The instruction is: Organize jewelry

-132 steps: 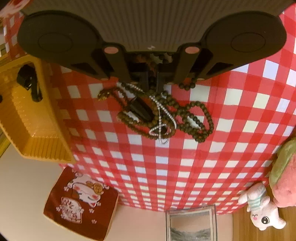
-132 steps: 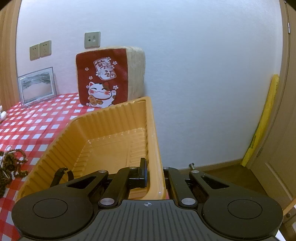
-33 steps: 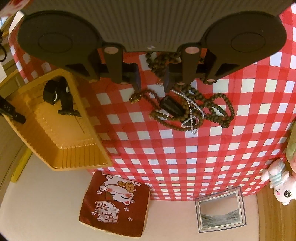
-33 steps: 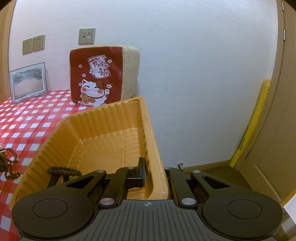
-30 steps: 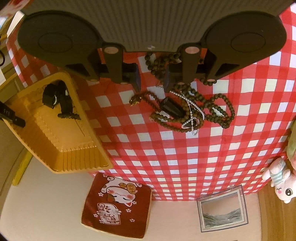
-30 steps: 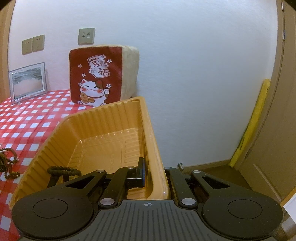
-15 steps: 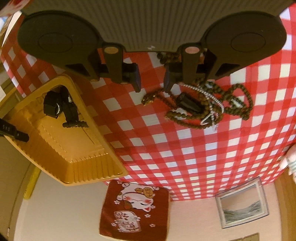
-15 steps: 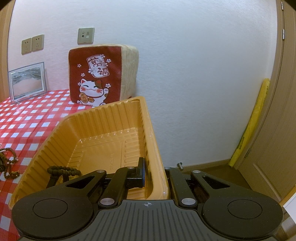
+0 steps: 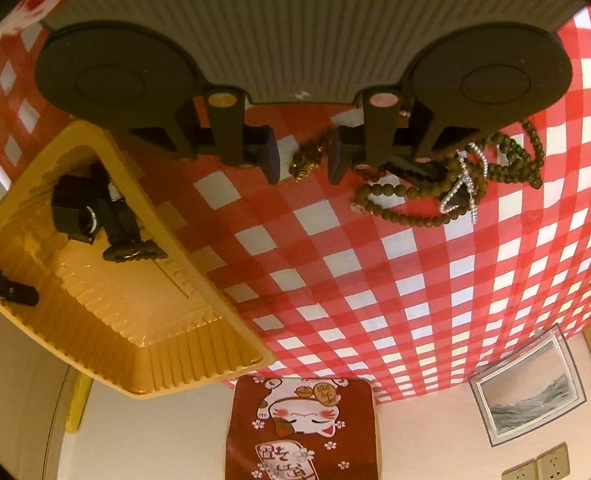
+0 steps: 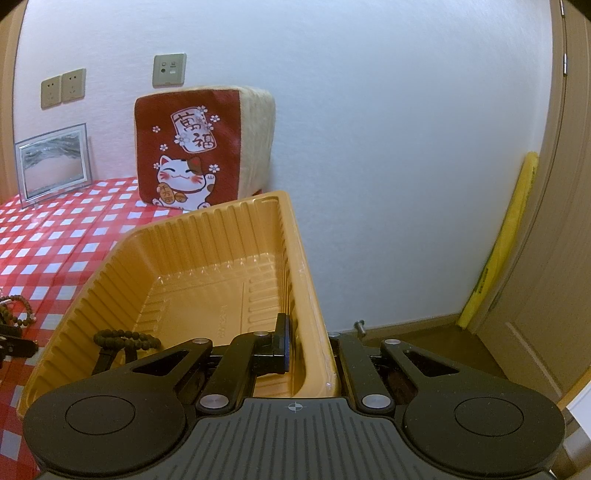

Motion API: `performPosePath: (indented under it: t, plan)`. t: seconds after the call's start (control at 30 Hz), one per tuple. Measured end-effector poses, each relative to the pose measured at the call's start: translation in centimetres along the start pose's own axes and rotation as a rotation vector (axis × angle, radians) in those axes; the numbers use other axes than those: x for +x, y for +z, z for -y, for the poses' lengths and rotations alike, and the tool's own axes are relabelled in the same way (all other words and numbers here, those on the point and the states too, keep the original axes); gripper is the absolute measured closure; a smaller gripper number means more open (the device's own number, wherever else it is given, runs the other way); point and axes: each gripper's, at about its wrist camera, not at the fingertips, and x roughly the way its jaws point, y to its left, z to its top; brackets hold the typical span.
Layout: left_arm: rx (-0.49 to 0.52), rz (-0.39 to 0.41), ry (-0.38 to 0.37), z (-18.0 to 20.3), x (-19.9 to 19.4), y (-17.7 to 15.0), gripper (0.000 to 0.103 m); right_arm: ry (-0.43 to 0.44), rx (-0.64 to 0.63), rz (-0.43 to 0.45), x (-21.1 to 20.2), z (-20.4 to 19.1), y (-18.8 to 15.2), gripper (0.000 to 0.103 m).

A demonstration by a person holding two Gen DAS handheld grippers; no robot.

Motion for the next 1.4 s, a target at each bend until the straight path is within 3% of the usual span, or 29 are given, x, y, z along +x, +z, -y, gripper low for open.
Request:
performPosePath:
  t: [0.23, 0.37, 0.57, 0.83, 1.13, 1.4]
  plan:
    - [0.019, -0.026, -0.017, 0.0, 0.7, 0.2, 0.081, 0.0, 0.001, -0.001, 0.0, 0.1, -0.1, 0.097]
    - [0.017, -0.035, -0.025, 0.2, 0.4, -0.1, 0.097, 0.0, 0.003, -0.005, 0.1, 0.1, -0.1, 0.097]
    - [-0.018, -0.034, -0.016, 0.2, -0.9, -0.9, 0.097, 0.003, 0.002, -0.005, 0.2, 0.1, -0.1, 0.097]
    - [-0.088, 0.049, -0.038, 0.5, -5.4, -0.3, 0.097, 0.005, 0.0, -0.003, 0.1, 0.1, -0.2, 0.097]
    - [-0.128, 0.162, -0.139, 2.1, -10.4, 2.5, 0.097, 0.007, 0.001, -0.002, -0.1, 0.0, -0.2, 0.097]
    - [-0.105, 0.192, -0.286, 6.1, -10.9, 4.9, 0.097, 0.013, 0.001, 0.0, -0.2, 0.1, -0.3, 0.097]
